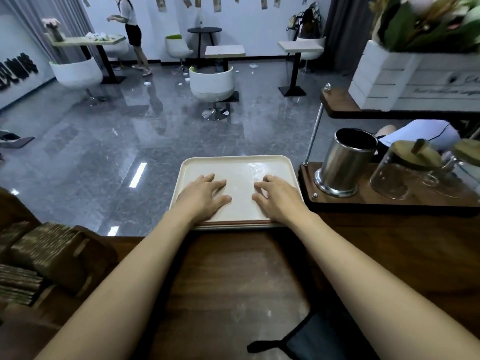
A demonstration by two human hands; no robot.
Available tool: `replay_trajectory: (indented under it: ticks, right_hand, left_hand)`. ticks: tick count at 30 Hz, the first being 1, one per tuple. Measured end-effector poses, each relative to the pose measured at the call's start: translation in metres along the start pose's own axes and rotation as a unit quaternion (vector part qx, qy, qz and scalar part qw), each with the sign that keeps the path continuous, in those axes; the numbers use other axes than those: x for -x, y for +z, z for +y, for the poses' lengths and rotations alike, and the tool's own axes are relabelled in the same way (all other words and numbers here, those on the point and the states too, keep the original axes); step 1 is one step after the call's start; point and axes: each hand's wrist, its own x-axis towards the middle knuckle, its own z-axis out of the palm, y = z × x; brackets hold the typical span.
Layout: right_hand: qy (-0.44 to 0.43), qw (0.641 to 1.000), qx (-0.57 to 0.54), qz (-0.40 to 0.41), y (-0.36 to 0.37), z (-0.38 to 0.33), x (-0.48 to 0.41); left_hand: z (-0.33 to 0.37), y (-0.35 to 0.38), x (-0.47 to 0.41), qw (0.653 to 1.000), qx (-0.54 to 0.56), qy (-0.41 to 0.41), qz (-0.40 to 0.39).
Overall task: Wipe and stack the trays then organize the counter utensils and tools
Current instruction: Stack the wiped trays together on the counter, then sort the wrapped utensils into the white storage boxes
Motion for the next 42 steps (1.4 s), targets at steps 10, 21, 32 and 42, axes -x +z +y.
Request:
replay_trajectory:
  ticks: [10,21,32,42]
  right_hand:
    - [-0.008,0.988,-0.109,0.105,-0.024,0.042,0.131]
    - [0.005,0.99,-0.114,0.08,-0.053,0.137,0.272]
    - [0.072,0.987,-0.133,0.058,-0.108,0.274,0.409]
    - [0.148,0.974,-0.136,0.103,-0.141,0.347,0.465]
  left_hand:
    - [0.058,0.028,0.051,0.979,0.075,0.049,0.183]
    - [0.205,0.128,0.199,0.987,0.123,0.089,0.061]
    - [0.33,0.183,0.219,0.984,0.153,0.014,0.094]
    - [0.417,0.21,0.156,0.986,0.117,0.065,0.098]
